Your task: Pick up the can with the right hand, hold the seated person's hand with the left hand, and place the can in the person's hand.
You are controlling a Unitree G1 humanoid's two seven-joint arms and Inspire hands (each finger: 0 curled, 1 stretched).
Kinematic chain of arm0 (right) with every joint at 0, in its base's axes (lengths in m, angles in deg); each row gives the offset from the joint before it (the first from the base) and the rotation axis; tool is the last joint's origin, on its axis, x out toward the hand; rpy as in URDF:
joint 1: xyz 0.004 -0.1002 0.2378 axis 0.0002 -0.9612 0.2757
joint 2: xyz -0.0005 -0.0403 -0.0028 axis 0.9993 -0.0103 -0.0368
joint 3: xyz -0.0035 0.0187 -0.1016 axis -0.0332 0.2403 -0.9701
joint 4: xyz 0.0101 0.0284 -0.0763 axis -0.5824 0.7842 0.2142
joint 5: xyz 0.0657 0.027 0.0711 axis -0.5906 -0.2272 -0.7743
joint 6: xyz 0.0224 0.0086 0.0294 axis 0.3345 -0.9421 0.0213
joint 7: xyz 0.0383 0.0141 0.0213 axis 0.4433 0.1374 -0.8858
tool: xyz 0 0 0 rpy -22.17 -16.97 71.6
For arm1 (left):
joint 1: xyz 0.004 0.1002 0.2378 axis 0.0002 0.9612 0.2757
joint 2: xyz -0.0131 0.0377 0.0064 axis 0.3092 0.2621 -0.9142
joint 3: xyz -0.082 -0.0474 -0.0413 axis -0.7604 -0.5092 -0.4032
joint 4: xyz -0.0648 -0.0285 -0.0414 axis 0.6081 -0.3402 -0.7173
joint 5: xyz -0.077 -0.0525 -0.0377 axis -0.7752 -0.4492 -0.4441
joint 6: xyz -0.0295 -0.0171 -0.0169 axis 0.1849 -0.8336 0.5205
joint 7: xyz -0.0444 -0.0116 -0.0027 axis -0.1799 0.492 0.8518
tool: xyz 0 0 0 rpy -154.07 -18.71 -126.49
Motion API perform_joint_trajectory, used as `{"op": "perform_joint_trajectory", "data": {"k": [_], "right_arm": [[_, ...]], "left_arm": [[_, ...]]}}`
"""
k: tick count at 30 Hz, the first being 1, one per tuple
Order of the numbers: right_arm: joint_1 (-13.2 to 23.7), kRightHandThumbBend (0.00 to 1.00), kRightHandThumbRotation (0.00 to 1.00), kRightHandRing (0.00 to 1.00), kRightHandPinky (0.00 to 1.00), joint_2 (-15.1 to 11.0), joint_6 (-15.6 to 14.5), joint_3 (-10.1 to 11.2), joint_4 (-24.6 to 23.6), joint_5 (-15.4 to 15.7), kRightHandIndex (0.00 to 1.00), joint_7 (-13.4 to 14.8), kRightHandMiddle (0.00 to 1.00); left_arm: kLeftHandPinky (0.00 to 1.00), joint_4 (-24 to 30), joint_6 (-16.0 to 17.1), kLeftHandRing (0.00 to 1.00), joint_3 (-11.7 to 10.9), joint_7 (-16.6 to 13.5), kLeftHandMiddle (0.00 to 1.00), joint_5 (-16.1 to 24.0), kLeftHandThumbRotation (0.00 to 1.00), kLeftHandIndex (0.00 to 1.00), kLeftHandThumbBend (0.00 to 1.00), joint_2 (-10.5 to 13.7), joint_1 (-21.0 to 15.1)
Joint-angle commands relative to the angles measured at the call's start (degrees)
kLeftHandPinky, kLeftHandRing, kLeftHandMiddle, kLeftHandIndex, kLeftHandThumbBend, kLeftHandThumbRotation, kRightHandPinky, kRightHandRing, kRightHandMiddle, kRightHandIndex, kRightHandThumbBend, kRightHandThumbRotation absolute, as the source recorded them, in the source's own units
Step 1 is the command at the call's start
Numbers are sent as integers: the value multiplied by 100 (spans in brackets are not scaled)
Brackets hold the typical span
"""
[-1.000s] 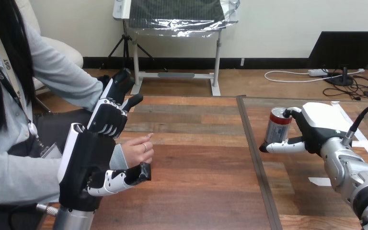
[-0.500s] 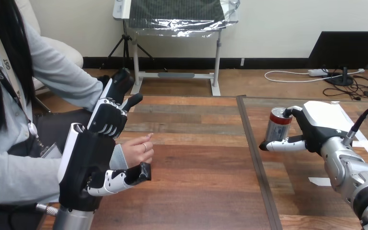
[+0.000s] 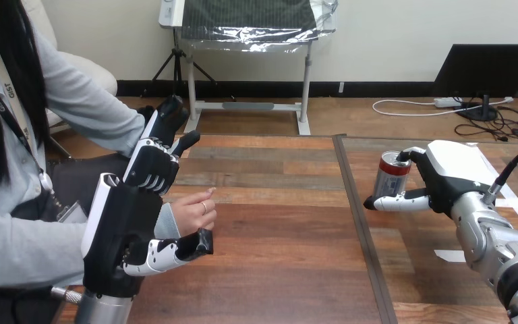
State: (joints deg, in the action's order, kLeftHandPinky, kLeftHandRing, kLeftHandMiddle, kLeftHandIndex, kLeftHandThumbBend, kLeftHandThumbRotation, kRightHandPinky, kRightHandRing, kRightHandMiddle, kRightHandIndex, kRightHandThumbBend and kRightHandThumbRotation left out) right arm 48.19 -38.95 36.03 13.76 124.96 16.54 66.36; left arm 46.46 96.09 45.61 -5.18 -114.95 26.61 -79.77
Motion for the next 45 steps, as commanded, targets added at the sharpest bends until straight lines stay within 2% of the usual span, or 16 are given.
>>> {"op": "perform_joint_trajectory", "data": {"k": [1, 9, 27, 45], "right_arm": [[200, 96, 63, 91, 88, -153, 130, 80, -145, -79, 84, 212, 87], [190, 94, 60, 90, 88, -177, 196, 68, -146, -56, 84, 247, 86], [150, 98, 64, 91, 90, -227, 324, 138, -166, -113, 85, 229, 87], [85, 96, 58, 91, 90, -297, 585, 190, -227, -139, 83, 306, 86]], "left_arm": [[89, 100, 37, 98, -46, 16, 99, -13, 52, 96, 100, -22, -376], [89, 73, 47, 98, -50, 21, 99, 0, 52, 96, 100, -14, -402], [89, 42, 30, 98, -58, 17, 100, 6, 53, 96, 100, -19, -449], [91, 91, -121, 98, -42, 105, 100, -80, 51, 97, 100, -48, -447]]}}
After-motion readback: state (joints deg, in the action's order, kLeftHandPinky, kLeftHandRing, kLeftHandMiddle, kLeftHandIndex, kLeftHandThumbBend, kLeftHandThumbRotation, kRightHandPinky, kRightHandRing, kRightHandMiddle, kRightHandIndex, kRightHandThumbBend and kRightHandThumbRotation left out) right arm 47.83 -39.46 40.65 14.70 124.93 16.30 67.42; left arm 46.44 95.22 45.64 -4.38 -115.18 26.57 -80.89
